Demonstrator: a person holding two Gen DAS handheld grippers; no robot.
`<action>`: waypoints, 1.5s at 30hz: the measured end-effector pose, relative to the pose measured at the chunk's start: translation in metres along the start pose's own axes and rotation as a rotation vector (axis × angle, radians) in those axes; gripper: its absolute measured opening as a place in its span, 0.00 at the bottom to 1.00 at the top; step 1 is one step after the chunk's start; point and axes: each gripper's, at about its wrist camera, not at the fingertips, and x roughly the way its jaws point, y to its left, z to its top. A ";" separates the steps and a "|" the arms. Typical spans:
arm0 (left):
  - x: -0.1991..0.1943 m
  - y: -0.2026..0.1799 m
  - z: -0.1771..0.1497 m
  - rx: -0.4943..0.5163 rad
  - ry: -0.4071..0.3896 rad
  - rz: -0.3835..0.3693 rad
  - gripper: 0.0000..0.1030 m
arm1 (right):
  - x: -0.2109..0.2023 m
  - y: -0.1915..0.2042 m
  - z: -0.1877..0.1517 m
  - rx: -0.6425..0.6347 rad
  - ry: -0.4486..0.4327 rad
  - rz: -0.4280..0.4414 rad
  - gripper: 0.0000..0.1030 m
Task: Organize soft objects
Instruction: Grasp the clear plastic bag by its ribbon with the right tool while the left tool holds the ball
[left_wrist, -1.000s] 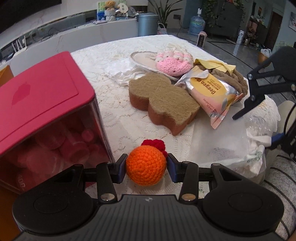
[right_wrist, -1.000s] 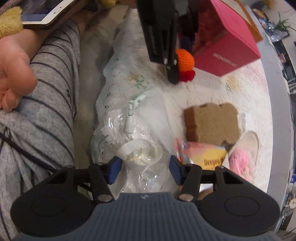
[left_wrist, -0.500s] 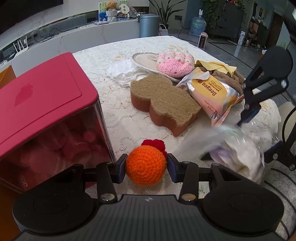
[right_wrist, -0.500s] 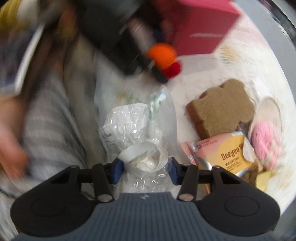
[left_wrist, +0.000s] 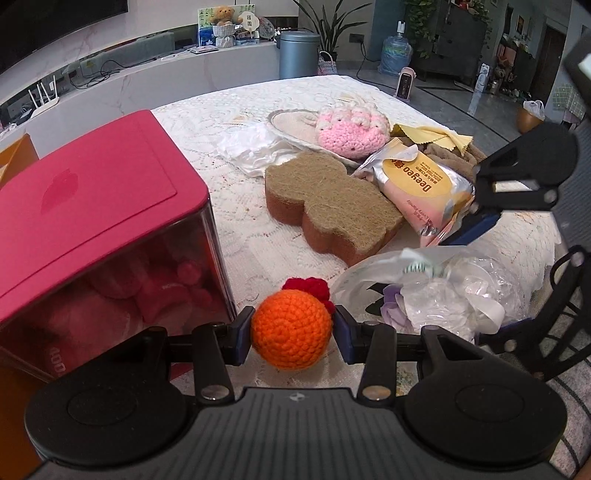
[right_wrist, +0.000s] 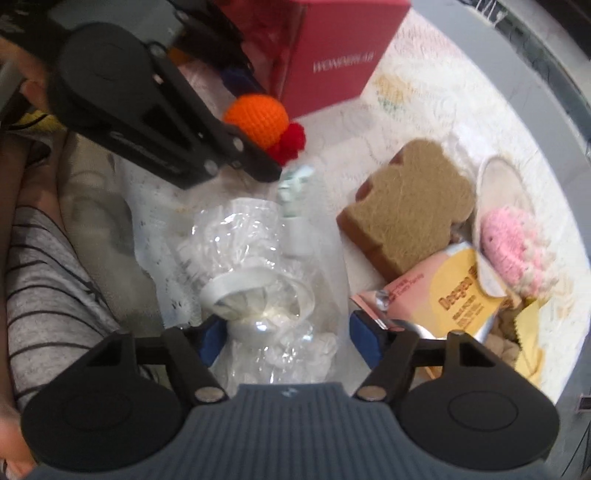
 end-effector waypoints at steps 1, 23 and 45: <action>0.000 0.000 0.000 -0.003 0.004 -0.006 0.49 | -0.005 0.002 0.000 -0.011 -0.007 -0.020 0.76; 0.003 0.005 0.001 -0.041 0.027 -0.001 0.50 | 0.018 0.004 0.006 0.013 0.016 0.109 0.67; -0.052 0.011 0.021 -0.091 -0.123 -0.060 0.50 | -0.094 -0.024 -0.036 0.679 -0.259 0.170 0.50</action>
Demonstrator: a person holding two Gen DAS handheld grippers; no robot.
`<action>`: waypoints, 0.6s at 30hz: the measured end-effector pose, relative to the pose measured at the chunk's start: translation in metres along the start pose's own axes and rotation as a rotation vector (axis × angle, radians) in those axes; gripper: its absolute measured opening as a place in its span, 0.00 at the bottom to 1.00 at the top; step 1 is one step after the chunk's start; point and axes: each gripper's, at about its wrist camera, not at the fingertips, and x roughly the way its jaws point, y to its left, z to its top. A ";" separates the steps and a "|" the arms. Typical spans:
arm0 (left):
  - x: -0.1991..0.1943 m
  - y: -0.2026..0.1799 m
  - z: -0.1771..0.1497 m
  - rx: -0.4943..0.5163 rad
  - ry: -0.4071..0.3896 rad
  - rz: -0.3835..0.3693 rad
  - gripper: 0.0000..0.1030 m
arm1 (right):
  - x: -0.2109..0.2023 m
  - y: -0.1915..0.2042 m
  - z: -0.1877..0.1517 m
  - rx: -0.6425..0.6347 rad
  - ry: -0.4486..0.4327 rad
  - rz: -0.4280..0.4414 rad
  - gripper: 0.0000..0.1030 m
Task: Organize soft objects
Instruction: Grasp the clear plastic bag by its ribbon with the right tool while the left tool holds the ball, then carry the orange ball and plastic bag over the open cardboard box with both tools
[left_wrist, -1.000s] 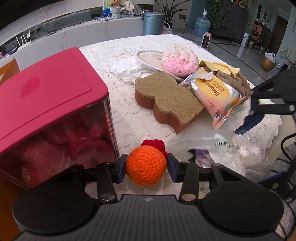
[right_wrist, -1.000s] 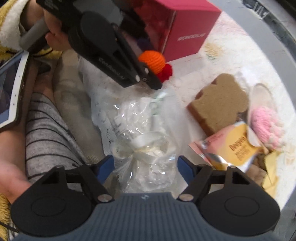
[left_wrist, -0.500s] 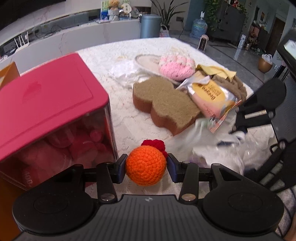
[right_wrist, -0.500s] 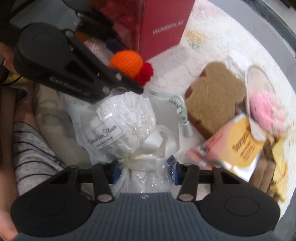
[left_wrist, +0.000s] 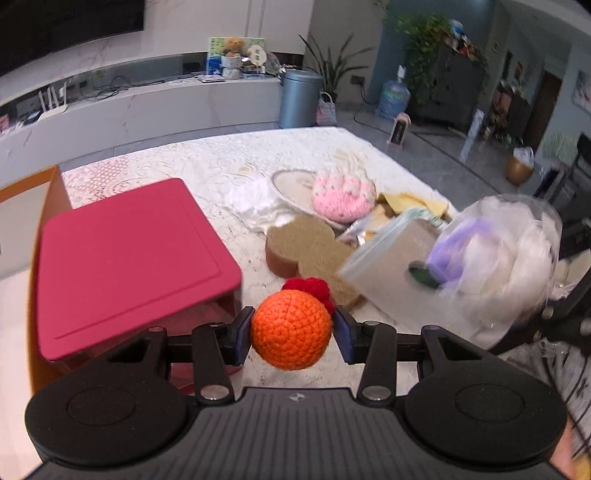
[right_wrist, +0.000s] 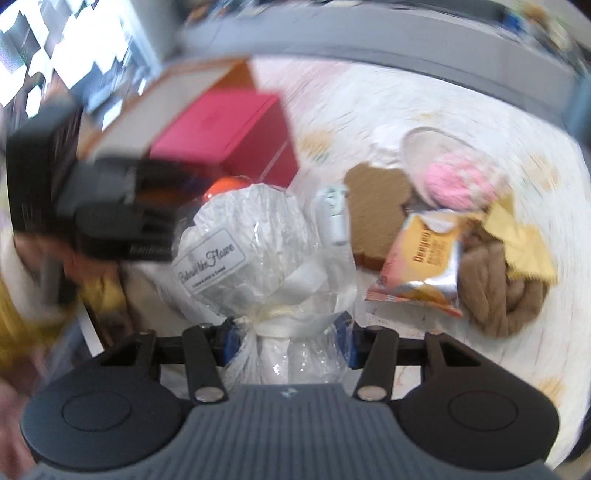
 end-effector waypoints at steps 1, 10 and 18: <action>-0.003 0.002 0.001 -0.010 -0.005 -0.011 0.50 | -0.003 -0.004 -0.004 0.042 -0.027 0.016 0.50; -0.008 0.004 0.007 -0.036 -0.022 -0.025 0.50 | 0.001 -0.038 -0.023 0.306 -0.097 0.117 0.54; -0.006 0.004 0.004 -0.033 -0.007 -0.021 0.50 | 0.021 -0.082 -0.037 0.311 0.045 -0.099 0.64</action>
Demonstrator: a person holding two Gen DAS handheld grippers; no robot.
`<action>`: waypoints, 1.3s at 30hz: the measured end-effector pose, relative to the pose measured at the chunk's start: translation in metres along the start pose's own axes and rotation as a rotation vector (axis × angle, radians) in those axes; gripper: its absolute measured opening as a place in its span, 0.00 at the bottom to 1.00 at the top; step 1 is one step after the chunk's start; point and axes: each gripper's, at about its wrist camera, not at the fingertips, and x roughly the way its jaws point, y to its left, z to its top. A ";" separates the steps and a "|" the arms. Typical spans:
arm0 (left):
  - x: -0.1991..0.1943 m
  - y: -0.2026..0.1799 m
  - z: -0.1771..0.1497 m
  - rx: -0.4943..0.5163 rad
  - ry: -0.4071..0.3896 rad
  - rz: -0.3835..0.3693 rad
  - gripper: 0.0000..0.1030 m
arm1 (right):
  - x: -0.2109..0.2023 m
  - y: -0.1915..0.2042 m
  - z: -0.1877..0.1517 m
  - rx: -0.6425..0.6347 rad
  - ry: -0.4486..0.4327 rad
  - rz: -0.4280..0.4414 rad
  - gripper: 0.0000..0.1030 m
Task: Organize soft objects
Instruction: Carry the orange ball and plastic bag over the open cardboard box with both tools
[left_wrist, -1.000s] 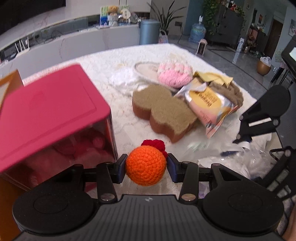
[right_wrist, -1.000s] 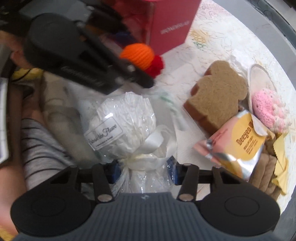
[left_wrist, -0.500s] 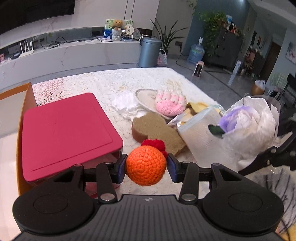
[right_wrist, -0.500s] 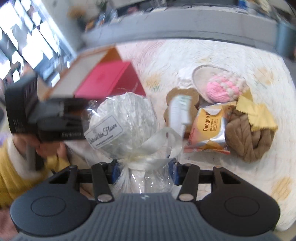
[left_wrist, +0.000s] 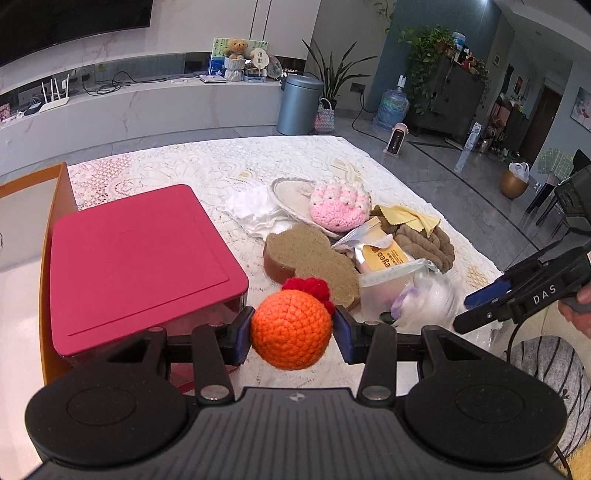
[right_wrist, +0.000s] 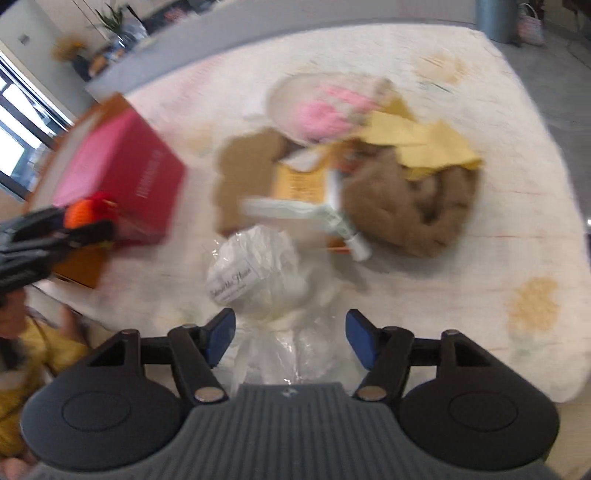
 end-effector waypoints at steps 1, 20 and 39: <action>0.001 0.000 0.000 -0.003 0.002 0.000 0.50 | 0.001 -0.006 0.000 0.000 0.008 -0.021 0.64; 0.007 -0.001 -0.004 0.033 0.029 0.017 0.50 | 0.021 0.086 -0.028 -0.859 -0.003 -0.226 0.74; -0.024 -0.004 0.010 0.030 -0.088 -0.025 0.50 | -0.041 0.078 -0.012 -0.563 -0.159 -0.149 0.47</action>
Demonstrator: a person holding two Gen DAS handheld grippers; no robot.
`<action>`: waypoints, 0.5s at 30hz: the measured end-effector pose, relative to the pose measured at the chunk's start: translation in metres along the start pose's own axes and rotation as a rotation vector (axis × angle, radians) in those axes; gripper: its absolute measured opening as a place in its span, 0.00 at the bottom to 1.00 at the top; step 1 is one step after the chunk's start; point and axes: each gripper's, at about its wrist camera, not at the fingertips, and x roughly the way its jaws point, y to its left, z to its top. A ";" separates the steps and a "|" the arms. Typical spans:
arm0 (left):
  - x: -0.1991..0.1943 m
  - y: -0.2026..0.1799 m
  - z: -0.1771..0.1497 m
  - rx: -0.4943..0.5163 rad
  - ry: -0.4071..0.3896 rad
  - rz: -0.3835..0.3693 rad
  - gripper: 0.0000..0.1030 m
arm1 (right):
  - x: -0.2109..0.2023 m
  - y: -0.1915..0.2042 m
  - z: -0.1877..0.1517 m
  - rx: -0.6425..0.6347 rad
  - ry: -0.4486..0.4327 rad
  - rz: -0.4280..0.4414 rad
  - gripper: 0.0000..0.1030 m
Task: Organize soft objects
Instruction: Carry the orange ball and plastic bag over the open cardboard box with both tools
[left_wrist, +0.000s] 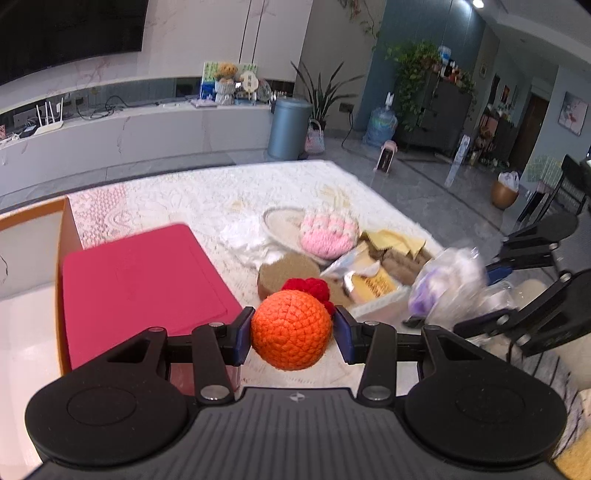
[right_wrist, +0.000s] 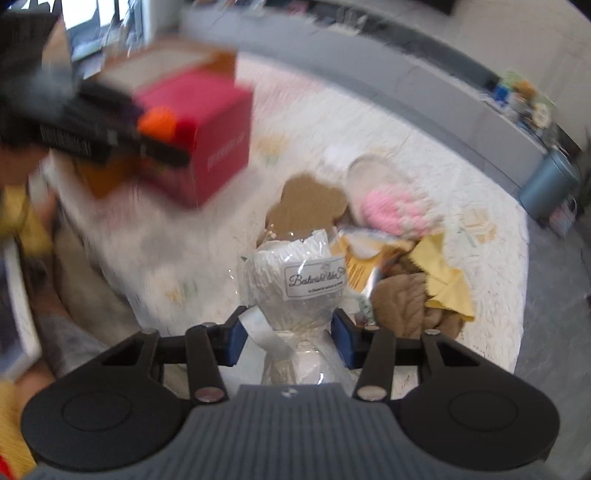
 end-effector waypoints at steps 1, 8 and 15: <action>-0.003 0.000 0.002 -0.002 -0.011 -0.004 0.50 | -0.011 -0.002 0.000 0.030 -0.034 0.004 0.47; -0.036 0.009 0.017 -0.034 -0.107 -0.007 0.50 | -0.080 0.002 0.021 0.157 -0.167 -0.028 0.47; -0.089 0.033 0.029 -0.040 -0.181 0.063 0.50 | -0.131 0.041 0.082 0.151 -0.308 0.013 0.47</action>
